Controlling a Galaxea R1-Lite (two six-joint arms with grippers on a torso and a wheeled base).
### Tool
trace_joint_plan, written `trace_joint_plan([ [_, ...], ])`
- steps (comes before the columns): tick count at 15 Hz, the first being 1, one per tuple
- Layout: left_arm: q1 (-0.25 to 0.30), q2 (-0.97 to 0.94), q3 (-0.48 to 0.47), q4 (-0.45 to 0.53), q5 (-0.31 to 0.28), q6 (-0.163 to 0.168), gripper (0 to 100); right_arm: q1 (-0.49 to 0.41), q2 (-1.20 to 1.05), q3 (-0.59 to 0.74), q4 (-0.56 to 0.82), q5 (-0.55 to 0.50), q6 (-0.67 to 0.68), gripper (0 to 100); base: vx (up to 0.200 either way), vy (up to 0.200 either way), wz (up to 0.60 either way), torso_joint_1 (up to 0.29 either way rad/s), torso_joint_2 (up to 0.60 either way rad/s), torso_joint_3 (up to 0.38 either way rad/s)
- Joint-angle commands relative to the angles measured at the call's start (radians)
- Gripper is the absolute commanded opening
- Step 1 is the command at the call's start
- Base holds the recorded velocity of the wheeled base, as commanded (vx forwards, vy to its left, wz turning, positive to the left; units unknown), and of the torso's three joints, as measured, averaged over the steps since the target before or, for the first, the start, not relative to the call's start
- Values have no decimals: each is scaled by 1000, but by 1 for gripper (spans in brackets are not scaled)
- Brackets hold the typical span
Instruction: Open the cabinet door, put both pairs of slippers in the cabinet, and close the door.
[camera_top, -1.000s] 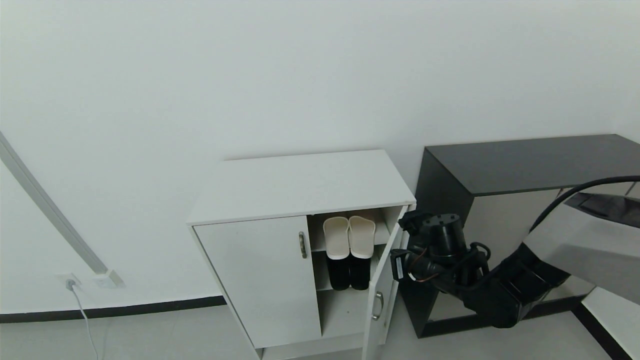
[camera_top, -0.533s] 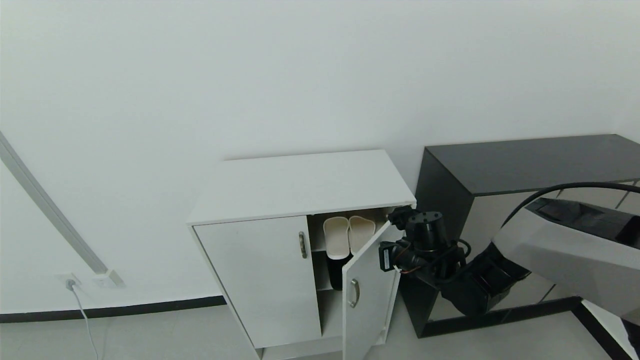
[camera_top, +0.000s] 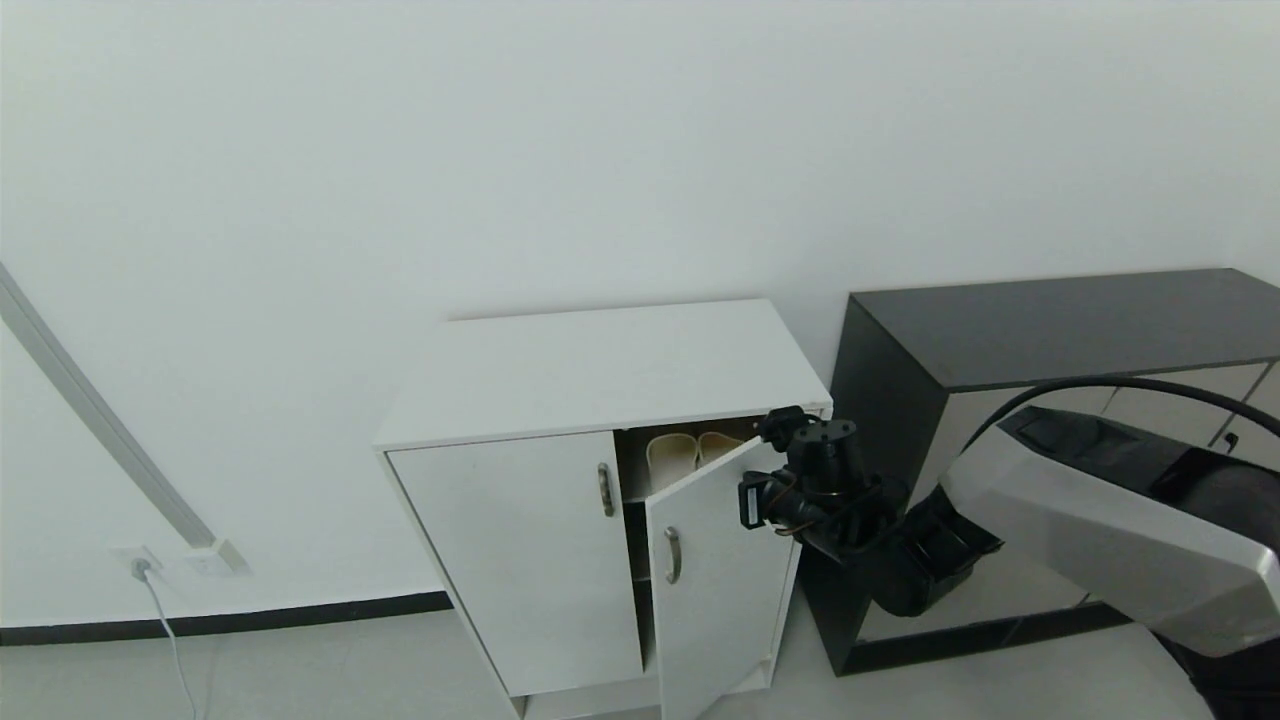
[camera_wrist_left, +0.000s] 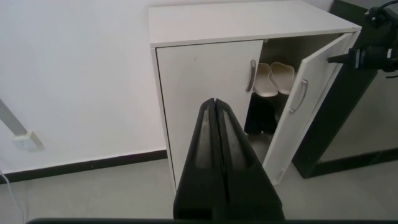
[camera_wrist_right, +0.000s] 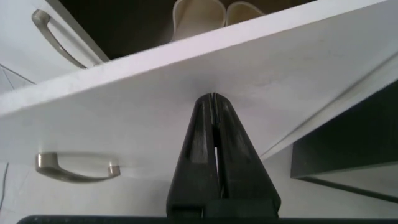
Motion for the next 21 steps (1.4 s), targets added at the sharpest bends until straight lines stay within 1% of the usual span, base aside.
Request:
trace_joint_plan([
  [1, 1, 1, 0, -1, 0, 0, 0, 0, 34, -33, 0, 1, 0, 0, 0, 0, 0, 0, 0, 0],
  [15, 1, 1, 0, 1, -1, 0, 0, -17, 127, -188, 2, -3, -3, 0, 0, 0, 0, 0, 0, 0],
  [21, 1, 1, 0, 1, -1, 0, 0, -24, 132, -208, 3, -3, -5, 0, 0, 0, 0, 0, 0, 0],
])
